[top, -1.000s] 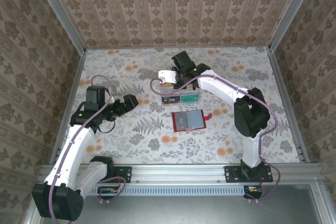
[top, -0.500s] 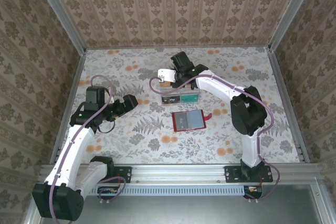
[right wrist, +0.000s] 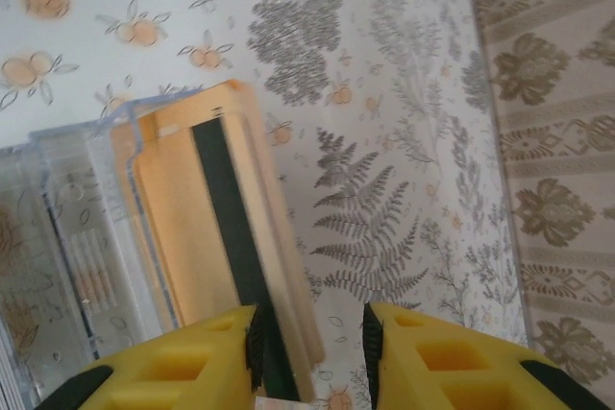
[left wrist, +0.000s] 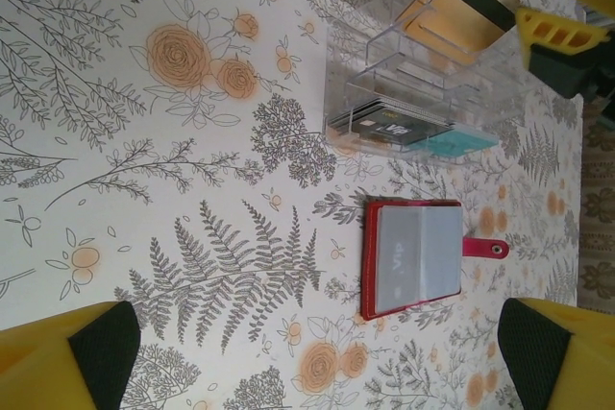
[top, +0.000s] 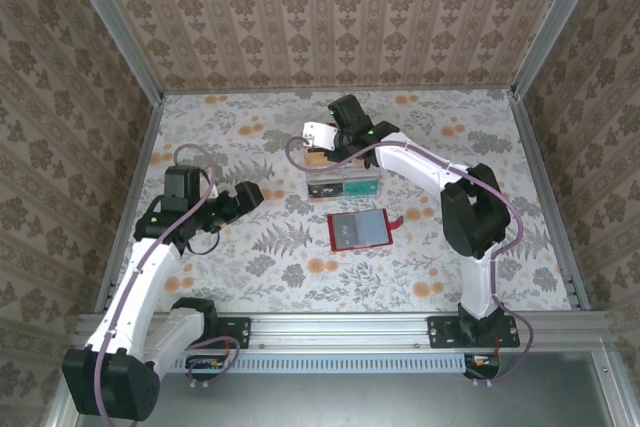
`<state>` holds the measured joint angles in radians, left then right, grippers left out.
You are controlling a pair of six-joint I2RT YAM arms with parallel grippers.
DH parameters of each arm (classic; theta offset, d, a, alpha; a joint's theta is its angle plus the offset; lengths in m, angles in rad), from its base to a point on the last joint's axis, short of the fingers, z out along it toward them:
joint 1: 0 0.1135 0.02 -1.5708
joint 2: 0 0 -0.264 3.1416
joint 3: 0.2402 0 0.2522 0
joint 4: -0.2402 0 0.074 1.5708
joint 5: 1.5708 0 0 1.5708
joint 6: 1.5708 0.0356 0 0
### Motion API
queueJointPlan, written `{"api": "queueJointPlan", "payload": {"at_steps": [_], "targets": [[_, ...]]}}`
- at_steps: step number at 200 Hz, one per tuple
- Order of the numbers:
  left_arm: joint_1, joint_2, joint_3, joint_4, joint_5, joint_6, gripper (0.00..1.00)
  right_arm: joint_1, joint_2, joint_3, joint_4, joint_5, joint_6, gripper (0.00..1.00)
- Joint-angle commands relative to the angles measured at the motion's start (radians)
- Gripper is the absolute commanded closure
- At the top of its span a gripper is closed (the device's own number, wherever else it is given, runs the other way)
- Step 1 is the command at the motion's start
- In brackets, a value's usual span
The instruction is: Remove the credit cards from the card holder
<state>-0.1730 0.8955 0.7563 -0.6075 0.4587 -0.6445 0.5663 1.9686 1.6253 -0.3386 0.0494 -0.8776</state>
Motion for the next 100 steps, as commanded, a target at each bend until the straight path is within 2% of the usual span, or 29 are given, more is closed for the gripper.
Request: {"api": "queueJointPlan", "payload": {"at_steps": [1,21,39,65,100], "targets": [[0.003,0.012,-0.01,0.049,0.041,-0.02,0.03,-0.005,-0.137,-0.046,0.052,-0.002,0.123,0.64],[-0.027,0.037,-0.015,0.088,0.041,-0.045,0.09,-0.005,-0.217,-0.099,0.049,-0.014,0.271,0.65],[-0.081,0.073,-0.021,0.142,0.031,-0.09,0.15,-0.005,-0.29,-0.141,0.014,-0.013,0.462,0.7],[-0.203,0.162,-0.016,0.224,-0.013,-0.151,0.27,-0.005,-0.374,-0.217,-0.081,-0.004,0.748,0.81],[-0.372,0.307,0.014,0.323,-0.067,-0.208,0.39,-0.006,-0.495,-0.409,-0.154,-0.042,1.023,0.9]]}}
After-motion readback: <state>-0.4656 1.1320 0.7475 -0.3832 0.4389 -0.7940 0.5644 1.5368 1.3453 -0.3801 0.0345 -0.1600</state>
